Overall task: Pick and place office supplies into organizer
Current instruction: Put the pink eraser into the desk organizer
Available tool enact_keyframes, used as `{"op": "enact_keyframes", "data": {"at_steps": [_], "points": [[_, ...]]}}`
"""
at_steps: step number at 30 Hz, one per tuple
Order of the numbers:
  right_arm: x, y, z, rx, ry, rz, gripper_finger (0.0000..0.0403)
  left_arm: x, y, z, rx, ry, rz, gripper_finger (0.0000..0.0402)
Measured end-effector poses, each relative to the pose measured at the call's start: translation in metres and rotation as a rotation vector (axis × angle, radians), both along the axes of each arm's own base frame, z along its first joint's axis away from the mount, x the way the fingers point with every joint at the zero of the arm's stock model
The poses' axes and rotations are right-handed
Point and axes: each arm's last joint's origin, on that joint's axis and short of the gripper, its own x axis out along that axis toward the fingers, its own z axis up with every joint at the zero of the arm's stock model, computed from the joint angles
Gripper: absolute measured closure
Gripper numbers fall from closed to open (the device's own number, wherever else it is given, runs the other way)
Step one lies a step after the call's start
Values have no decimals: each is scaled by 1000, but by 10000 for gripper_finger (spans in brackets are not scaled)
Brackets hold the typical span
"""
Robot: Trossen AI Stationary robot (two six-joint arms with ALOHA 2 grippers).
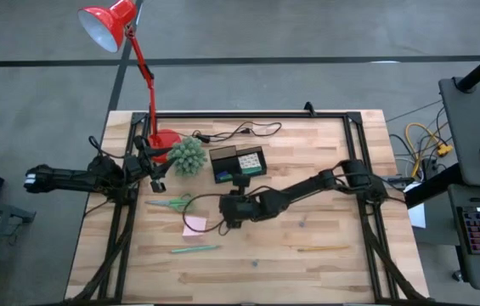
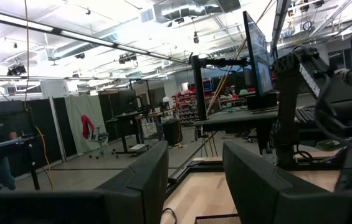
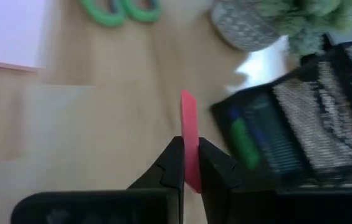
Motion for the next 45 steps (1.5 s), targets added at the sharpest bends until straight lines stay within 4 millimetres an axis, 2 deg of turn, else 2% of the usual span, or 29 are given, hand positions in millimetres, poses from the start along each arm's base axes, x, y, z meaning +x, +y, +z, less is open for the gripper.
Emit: {"op": "enact_keyframes", "data": {"at_steps": [9,17,22,27,34,45], "points": [[4,-39,0,-54,48,-32,380,0,0,0,0,0,0,262],[5,-64,-1,-64,77,-58,380,0,0,0,0,0,0,262],[5,-71,-1,-85,99,-44,380,0,0,0,0,0,0,262],[6,-76,-2,-78,143,47,380,0,0,0,0,0,0,262],[6,-85,-2,-92,158,49,380,0,0,0,0,0,1,262],[7,-87,-3,-90,202,187,380,0,0,0,0,0,0,262]]}}
